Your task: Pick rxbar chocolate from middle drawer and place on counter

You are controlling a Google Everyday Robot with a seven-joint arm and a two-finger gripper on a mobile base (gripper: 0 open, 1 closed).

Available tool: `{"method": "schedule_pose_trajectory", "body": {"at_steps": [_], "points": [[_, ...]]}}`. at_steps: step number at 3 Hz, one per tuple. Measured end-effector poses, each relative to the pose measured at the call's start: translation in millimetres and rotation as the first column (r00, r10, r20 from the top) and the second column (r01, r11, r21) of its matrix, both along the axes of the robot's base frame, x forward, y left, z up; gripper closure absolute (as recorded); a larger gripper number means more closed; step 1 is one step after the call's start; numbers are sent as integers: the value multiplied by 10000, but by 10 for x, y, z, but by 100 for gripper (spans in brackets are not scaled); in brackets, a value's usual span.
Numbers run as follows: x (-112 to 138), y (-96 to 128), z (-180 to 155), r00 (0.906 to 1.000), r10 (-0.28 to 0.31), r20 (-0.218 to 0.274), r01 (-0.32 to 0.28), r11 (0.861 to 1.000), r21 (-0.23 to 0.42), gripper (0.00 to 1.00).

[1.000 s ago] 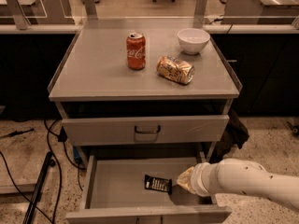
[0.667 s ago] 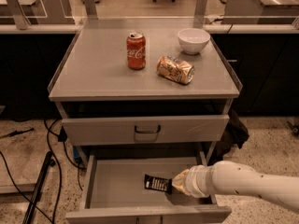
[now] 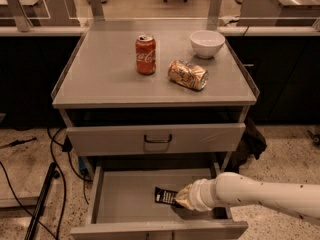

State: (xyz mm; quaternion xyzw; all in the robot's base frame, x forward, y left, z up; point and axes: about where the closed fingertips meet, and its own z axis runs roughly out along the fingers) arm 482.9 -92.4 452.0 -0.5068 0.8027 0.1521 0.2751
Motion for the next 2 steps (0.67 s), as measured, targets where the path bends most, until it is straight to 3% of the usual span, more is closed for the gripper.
{"method": "schedule_pose_trajectory", "body": {"at_steps": [2], "points": [[80, 178, -308, 9992, 376, -150, -372, 9989, 293, 42]]}}
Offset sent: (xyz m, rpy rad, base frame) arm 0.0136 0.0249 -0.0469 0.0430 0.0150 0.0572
